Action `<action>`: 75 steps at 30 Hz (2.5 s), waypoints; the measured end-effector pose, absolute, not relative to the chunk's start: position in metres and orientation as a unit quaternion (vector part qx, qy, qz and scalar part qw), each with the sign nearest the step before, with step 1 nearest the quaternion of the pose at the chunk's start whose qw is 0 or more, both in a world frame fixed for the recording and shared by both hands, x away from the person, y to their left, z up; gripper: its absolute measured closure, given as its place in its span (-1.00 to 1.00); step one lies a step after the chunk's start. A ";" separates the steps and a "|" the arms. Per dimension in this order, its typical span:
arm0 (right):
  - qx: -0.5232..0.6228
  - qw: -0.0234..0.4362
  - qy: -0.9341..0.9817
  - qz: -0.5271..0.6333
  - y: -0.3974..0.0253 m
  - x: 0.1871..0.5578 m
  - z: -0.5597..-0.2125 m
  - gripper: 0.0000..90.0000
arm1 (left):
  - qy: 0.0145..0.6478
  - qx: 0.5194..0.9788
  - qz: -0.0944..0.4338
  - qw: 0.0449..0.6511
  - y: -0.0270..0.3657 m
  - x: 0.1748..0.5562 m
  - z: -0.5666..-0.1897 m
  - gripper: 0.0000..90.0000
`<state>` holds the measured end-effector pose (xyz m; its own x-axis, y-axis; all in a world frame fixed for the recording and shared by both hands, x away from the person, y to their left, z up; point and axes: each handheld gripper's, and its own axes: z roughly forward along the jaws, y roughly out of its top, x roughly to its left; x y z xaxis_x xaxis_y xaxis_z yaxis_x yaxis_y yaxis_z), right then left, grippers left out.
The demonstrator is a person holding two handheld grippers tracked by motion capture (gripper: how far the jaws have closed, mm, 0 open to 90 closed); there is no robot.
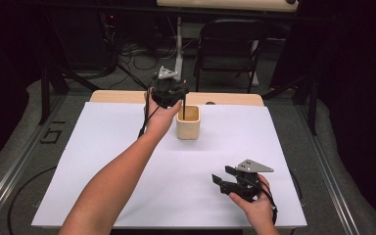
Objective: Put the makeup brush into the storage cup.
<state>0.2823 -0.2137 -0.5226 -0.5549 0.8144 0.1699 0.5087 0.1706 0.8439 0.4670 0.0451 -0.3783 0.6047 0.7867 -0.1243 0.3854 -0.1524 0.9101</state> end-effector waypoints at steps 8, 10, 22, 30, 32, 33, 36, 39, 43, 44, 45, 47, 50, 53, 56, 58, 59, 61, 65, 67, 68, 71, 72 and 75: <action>0.443 0.163 0.747 0.469 -0.214 0.282 -0.523 -0.17 | 0.404 0.732 0.200 0.511 0.044 0.473 -0.384 0.86; 0.444 0.162 0.747 0.468 -0.214 0.282 -0.522 -0.17 | 0.406 0.732 0.200 0.508 0.044 0.475 -0.386 0.86; 0.443 0.161 0.748 0.468 -0.214 0.282 -0.523 -0.17 | 0.407 0.737 0.201 0.500 0.040 0.481 -0.393 0.86; 0.445 0.158 0.747 0.468 -0.215 0.282 -0.523 -0.17 | 0.407 0.741 0.199 0.495 0.037 0.483 -0.397 0.86; 0.445 0.159 0.747 0.468 -0.215 0.282 -0.523 -0.17 | 0.407 0.743 0.198 0.494 0.037 0.483 -0.398 0.86; 0.445 0.159 0.747 0.468 -0.215 0.282 -0.523 -0.17 | 0.408 0.743 0.197 0.493 0.037 0.483 -0.399 0.86; 0.442 0.161 0.748 0.467 -0.215 0.283 -0.523 -0.17 | 0.405 0.746 0.197 0.491 0.035 0.484 -0.400 0.86; 0.442 0.161 0.749 0.466 -0.215 0.283 -0.523 -0.17 | 0.403 0.749 0.196 0.488 0.034 0.484 -0.401 0.86; 0.441 0.161 0.750 0.467 -0.215 0.283 -0.523 -0.17 | 0.404 0.751 0.196 0.485 0.033 0.485 -0.404 0.86; 0.441 0.161 0.749 0.467 -0.215 0.283 -0.523 -0.17 | 0.403 0.752 0.196 0.483 0.033 0.485 -0.404 0.86; 0.441 0.161 0.749 0.467 -0.215 0.282 -0.523 -0.17 | 0.404 0.753 0.195 0.482 0.032 0.485 -0.405 0.86; 0.444 0.159 0.748 0.467 -0.215 0.282 -0.523 -0.17 | 0.402 0.755 0.196 0.479 0.032 0.485 -0.406 0.86; 0.441 0.161 0.750 0.467 -0.215 0.282 -0.523 -0.17 | 0.400 0.758 0.197 0.476 0.030 0.485 -0.408 0.86; 0.441 0.161 0.750 0.466 -0.215 0.282 -0.523 -0.17 | 0.398 0.761 0.197 0.472 0.028 0.485 -0.409 0.86; 0.441 0.161 0.750 0.466 -0.215 0.282 -0.523 -0.17 | 0.393 0.766 0.200 0.467 0.027 0.485 -0.412 0.86; 0.441 0.161 0.750 0.466 -0.215 0.282 -0.523 -0.17 | 0.393 0.767 0.202 0.465 0.026 0.486 -0.414 0.86; 0.441 0.161 0.750 0.466 -0.215 0.282 -0.523 -0.17 | 0.393 0.768 0.202 0.464 0.026 0.486 -0.415 0.86; 0.440 0.161 0.750 0.466 -0.215 0.282 -0.523 -0.17 | 0.391 0.770 0.203 0.461 0.025 0.486 -0.416 0.86; 0.440 0.160 0.751 0.466 -0.215 0.282 -0.523 -0.17 | 0.384 0.774 0.204 0.460 0.023 0.487 -0.421 0.86; 0.440 0.161 0.750 0.466 -0.215 0.282 -0.524 -0.17 | 0.382 0.776 0.203 0.459 0.023 0.487 -0.422 0.86; 0.440 0.161 0.751 0.466 -0.215 0.283 -0.524 -0.17 | 0.382 0.776 0.205 0.458 0.022 0.486 -0.423 0.86; 0.440 0.161 0.751 0.466 -0.215 0.283 -0.524 -0.17 | 0.380 0.778 0.205 0.456 0.022 0.486 -0.425 0.86; 0.440 0.161 0.751 0.466 -0.215 0.283 -0.524 -0.17 | 0.380 0.778 0.204 0.457 0.022 0.486 -0.426 0.86; 0.441 0.160 0.751 0.465 -0.215 0.282 -0.524 -0.17 | 0.380 0.779 0.202 0.456 0.021 0.487 -0.427 0.86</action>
<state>0.2824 -0.2149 -0.5240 -0.5605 0.8106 0.1699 0.5130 0.1787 0.8396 0.4866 0.0209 -0.4272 0.6304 0.7756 -0.0319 0.4075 -0.2957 0.8640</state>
